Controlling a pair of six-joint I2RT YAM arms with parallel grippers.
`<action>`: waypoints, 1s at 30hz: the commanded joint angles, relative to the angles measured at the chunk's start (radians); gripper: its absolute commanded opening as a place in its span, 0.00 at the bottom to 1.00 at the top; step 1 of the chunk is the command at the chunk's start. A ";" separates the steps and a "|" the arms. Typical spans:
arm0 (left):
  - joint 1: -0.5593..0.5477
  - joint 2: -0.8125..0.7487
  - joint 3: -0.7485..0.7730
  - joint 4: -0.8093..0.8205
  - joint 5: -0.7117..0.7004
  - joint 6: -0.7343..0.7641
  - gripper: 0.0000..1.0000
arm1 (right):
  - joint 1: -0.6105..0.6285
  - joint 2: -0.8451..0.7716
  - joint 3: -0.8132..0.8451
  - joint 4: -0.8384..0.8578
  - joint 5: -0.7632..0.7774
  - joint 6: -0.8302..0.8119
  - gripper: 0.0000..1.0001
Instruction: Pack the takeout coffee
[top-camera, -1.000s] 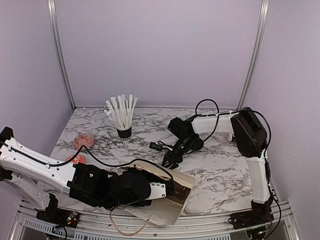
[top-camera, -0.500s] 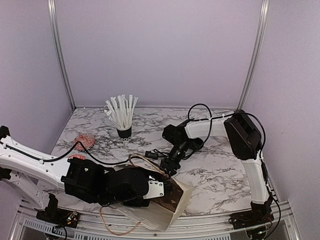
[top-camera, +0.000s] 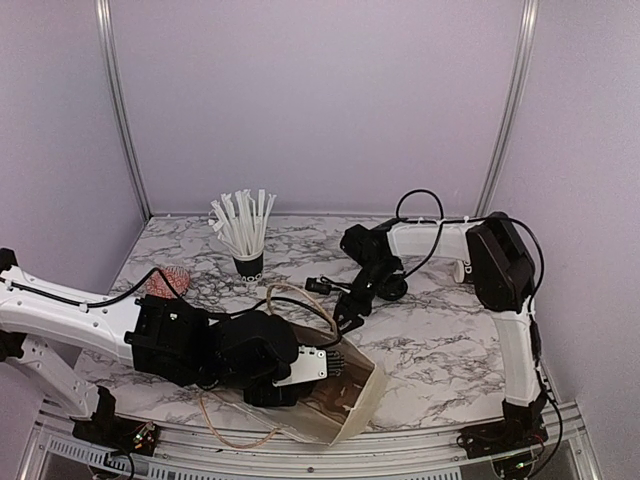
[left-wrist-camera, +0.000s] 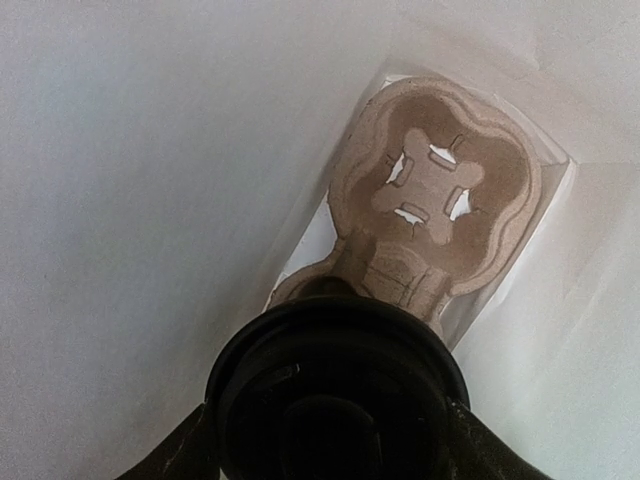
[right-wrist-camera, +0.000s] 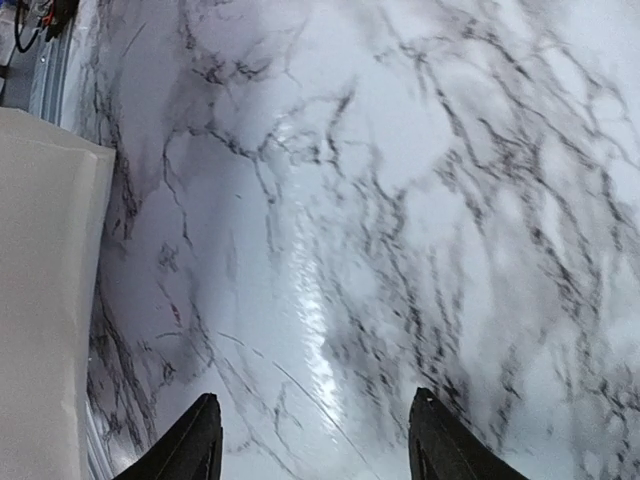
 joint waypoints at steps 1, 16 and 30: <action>0.027 0.029 0.036 -0.060 0.098 -0.029 0.38 | -0.051 -0.096 0.035 0.006 0.153 0.020 0.61; 0.101 0.259 0.278 -0.241 0.295 -0.096 0.38 | -0.176 -0.348 -0.069 -0.035 0.062 -0.035 0.62; 0.173 0.347 0.245 -0.218 0.432 -0.054 0.38 | -0.216 -0.473 -0.217 -0.005 -0.035 -0.063 0.62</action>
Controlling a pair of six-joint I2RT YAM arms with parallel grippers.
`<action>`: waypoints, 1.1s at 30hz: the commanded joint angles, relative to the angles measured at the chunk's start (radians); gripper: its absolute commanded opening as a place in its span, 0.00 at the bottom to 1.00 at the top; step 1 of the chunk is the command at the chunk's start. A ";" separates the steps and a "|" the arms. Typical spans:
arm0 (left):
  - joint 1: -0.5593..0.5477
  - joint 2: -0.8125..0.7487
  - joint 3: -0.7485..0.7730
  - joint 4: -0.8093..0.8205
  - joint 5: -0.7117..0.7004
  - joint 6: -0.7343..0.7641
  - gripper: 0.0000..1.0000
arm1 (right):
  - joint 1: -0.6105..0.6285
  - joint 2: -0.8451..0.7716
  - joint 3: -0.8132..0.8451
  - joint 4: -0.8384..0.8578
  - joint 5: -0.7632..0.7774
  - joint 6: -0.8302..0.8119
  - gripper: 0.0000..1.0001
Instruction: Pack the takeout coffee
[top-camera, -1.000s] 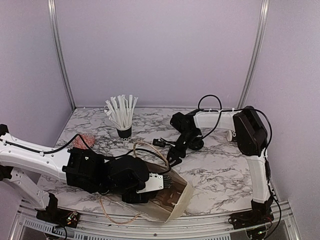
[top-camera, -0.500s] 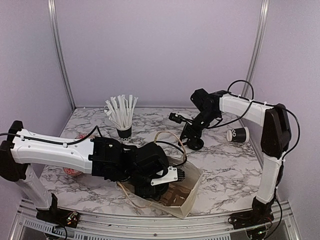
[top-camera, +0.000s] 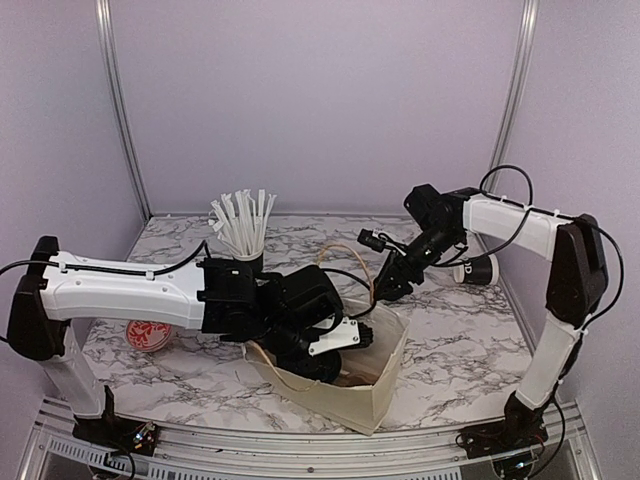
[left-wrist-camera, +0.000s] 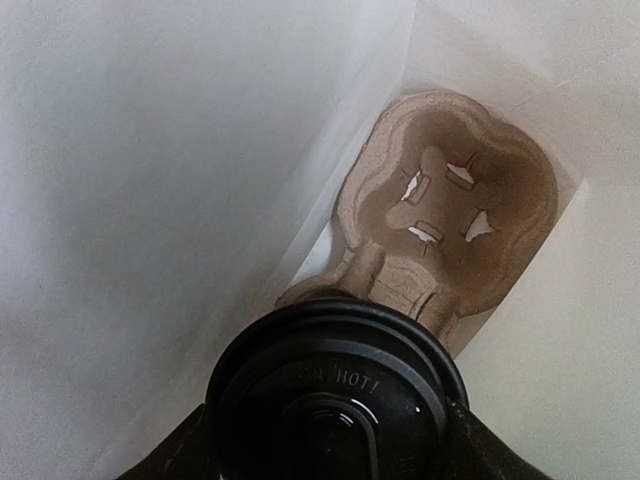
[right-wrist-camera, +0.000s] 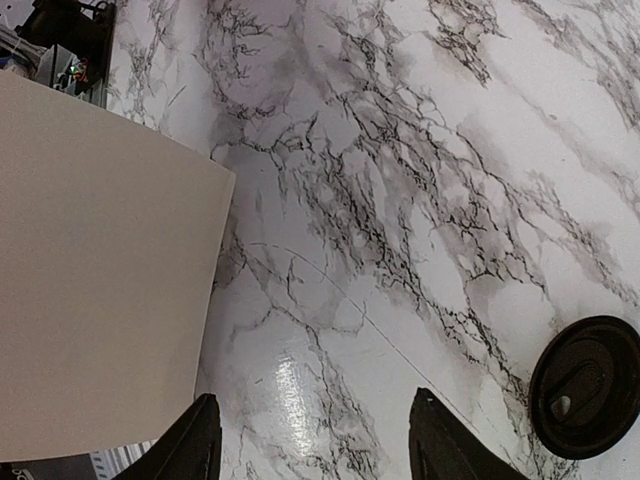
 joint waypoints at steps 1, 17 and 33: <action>0.005 0.081 -0.059 -0.050 0.138 -0.014 0.38 | -0.005 -0.048 -0.012 0.011 -0.042 -0.018 0.62; 0.007 0.008 0.089 -0.166 0.121 -0.066 0.78 | -0.006 -0.065 0.023 -0.013 -0.027 -0.003 0.62; 0.053 -0.008 0.243 -0.198 0.031 -0.075 0.94 | -0.015 -0.025 0.109 -0.022 0.008 0.006 0.62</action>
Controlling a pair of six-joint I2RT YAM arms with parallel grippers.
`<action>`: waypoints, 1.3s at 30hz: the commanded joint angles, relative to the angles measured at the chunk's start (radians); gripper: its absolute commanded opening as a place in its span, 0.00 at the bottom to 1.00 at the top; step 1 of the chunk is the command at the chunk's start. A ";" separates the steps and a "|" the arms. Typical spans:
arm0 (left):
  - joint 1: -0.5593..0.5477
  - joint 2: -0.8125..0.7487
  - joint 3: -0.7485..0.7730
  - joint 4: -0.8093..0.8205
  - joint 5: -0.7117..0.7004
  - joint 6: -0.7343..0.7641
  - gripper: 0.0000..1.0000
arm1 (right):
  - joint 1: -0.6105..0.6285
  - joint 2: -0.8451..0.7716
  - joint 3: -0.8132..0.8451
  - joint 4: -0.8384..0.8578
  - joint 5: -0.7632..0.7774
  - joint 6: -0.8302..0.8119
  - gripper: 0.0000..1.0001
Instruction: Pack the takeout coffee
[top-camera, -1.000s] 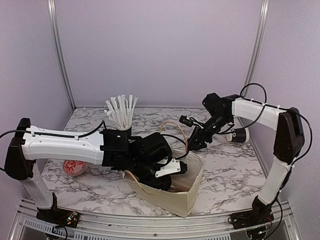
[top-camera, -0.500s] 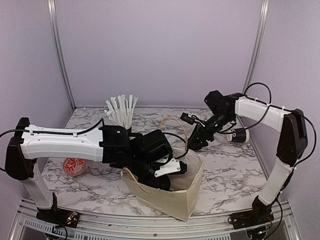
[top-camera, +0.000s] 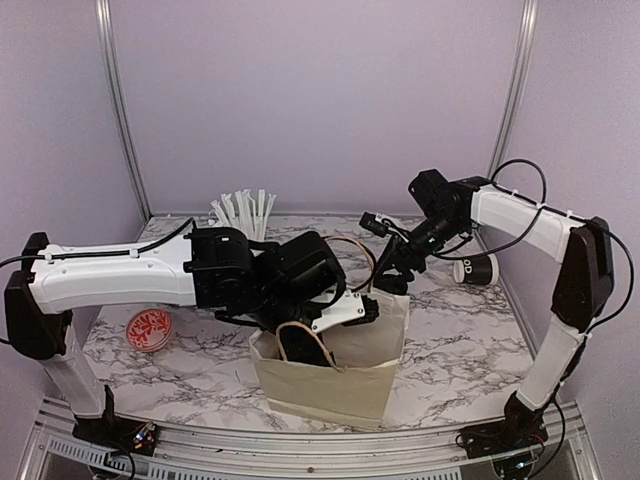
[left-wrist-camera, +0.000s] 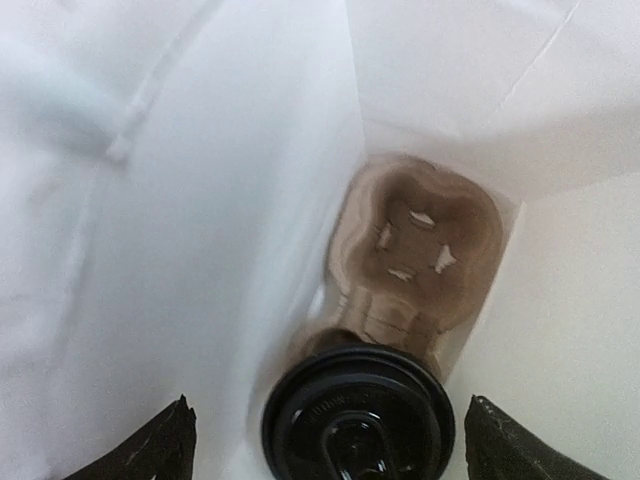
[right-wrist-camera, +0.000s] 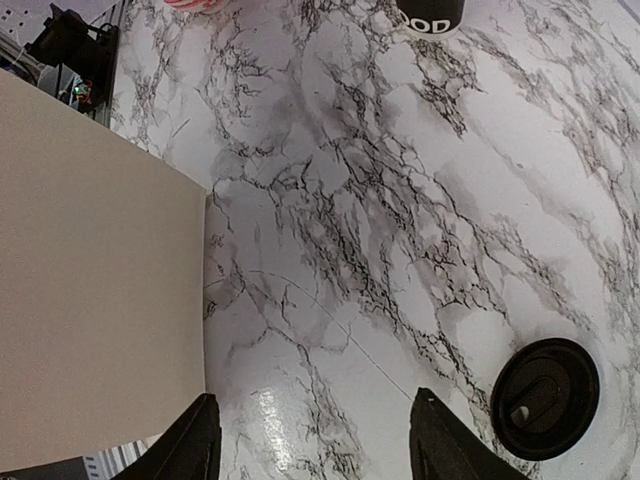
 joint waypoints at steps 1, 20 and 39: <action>0.035 -0.006 0.086 -0.056 -0.009 -0.003 0.94 | -0.021 0.020 0.063 -0.014 0.018 0.002 0.62; 0.090 -0.026 0.252 -0.061 0.034 0.025 0.84 | -0.089 -0.009 0.159 -0.027 0.013 0.032 0.63; 0.096 -0.105 0.271 -0.055 -0.034 0.031 0.69 | -0.089 -0.019 0.190 -0.029 -0.005 0.055 0.62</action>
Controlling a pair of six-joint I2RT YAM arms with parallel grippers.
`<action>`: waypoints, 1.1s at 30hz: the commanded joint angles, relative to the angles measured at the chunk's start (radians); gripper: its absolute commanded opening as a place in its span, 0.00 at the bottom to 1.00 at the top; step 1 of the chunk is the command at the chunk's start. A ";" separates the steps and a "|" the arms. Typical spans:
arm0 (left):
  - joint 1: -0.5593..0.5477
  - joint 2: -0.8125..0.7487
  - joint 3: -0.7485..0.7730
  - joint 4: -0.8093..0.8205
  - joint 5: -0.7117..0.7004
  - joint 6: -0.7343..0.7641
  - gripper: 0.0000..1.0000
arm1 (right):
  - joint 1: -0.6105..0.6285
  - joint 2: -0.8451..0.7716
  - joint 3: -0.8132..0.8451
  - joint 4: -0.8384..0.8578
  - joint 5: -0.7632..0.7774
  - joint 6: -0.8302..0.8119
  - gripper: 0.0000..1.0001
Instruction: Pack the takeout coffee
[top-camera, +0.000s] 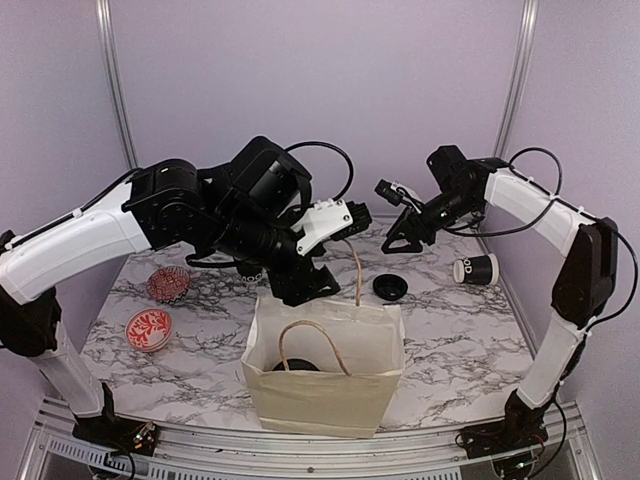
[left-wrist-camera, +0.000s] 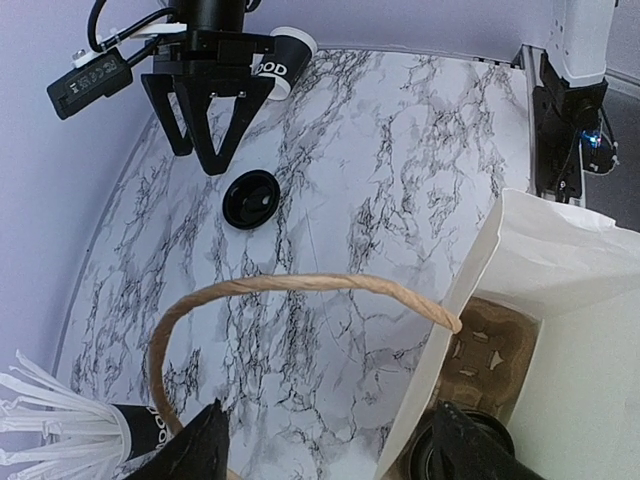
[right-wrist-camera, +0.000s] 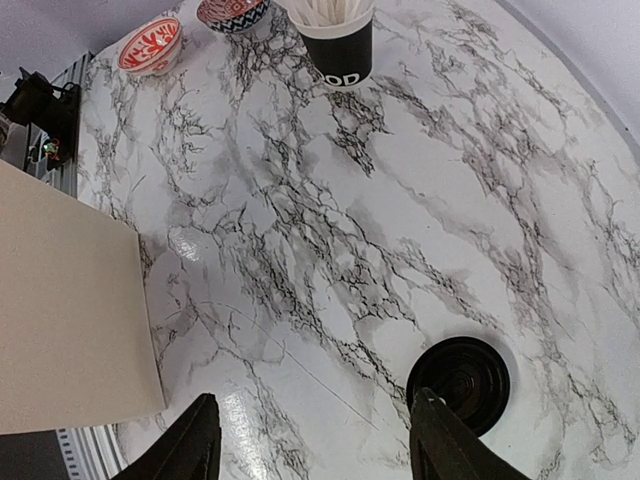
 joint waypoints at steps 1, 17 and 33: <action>0.011 -0.040 0.012 -0.015 0.001 0.012 0.69 | 0.000 -0.035 0.030 -0.010 -0.013 0.016 0.62; 0.090 -0.117 0.008 0.037 0.098 -0.179 0.72 | 0.000 -0.075 -0.012 0.004 -0.016 0.021 0.62; 0.175 -0.026 0.025 0.082 0.353 -0.172 0.00 | -0.001 -0.077 -0.033 0.013 -0.001 0.014 0.59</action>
